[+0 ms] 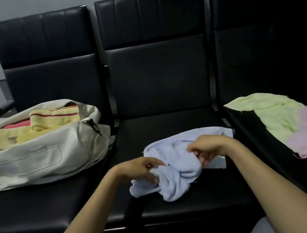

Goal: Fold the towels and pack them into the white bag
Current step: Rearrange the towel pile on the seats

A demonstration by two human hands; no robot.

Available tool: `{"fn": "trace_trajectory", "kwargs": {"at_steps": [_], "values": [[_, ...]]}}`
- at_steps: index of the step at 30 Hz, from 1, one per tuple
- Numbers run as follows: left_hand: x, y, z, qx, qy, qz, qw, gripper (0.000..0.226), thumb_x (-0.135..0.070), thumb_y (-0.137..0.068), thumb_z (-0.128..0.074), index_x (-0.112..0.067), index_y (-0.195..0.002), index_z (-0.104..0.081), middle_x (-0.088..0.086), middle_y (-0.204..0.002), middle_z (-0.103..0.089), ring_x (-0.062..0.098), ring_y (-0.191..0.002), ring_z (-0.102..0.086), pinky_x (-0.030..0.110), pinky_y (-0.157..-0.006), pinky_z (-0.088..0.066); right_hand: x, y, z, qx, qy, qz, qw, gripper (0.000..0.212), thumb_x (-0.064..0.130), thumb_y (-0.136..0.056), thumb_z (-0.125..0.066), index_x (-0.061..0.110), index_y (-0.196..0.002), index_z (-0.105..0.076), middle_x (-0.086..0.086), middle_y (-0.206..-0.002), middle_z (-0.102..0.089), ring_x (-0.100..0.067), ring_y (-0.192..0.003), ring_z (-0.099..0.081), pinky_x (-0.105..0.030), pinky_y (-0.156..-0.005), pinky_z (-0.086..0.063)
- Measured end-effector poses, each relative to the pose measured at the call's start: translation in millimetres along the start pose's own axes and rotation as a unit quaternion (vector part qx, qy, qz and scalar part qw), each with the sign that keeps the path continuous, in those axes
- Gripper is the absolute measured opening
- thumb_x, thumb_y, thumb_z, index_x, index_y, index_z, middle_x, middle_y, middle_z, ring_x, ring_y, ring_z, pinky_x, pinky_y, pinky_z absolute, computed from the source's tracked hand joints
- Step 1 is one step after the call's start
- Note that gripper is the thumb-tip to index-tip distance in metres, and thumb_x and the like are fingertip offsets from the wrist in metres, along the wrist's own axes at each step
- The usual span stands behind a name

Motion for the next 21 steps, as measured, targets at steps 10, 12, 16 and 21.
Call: {"fn": "trace_trajectory", "kwargs": {"at_steps": [10,12,16,21], "values": [[34.2,-21.3,41.6,-0.227,0.300,0.025,0.926,0.051,-0.017,-0.084,-0.072,-0.012,-0.131,-0.052,0.008,-0.126,-0.059,0.022,-0.108,-0.060,0.037,-0.092,-0.052,-24.0,-35.0,-5.1,-0.126,0.164,0.065,0.976,0.108,0.058,-0.064,-0.077,0.033,-0.149,-0.016,0.003,-0.144,-0.033,-0.024,-0.119,-0.052,-0.032,-0.079,-0.051],[45.7,-30.7,36.5,-0.240,0.231,0.084,0.939,0.063,-0.017,-0.081,-0.075,-0.009,-0.135,-0.045,0.006,-0.116,-0.061,0.019,-0.098,-0.061,0.031,-0.082,-0.052,-3.1,-29.3,-35.0,0.020,0.171,0.101,0.980,0.060,0.036,-0.077,-0.067,0.011,-0.128,-0.046,-0.010,-0.129,-0.056,-0.023,-0.101,-0.062,-0.028,-0.077,-0.052],[39.7,-33.2,20.0,-0.175,0.091,0.107,0.974,0.026,-0.028,-0.077,-0.075,-0.016,-0.094,-0.058,-0.004,-0.079,-0.061,0.008,-0.071,-0.056,0.020,-0.062,-0.046,6.4,-24.2,-57.2,0.149,0.235,0.065,0.958,0.010,0.012,-0.086,-0.057,0.009,-0.096,-0.058,-0.017,-0.104,-0.065,-0.024,-0.090,-0.060,-0.012,-0.060,-0.045],[32.7,-29.7,39.2,-0.297,0.202,0.011,0.933,0.020,-0.026,-0.080,-0.073,-0.013,-0.084,-0.059,0.000,-0.073,-0.059,0.013,-0.069,-0.056,0.023,-0.058,-0.044,34.5,-29.0,38.4,-0.233,0.192,0.102,0.948,0.029,0.012,-0.089,-0.058,0.013,-0.117,-0.056,-0.016,-0.115,-0.059,-0.029,-0.103,-0.061,-0.028,-0.076,-0.047]]}}
Point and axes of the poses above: each hand's wrist, its own y-axis away from the middle knuckle, its own z-axis out of the back of the hand, x = y × z, the point moved 6 cm from there along -y, towards the middle knuckle
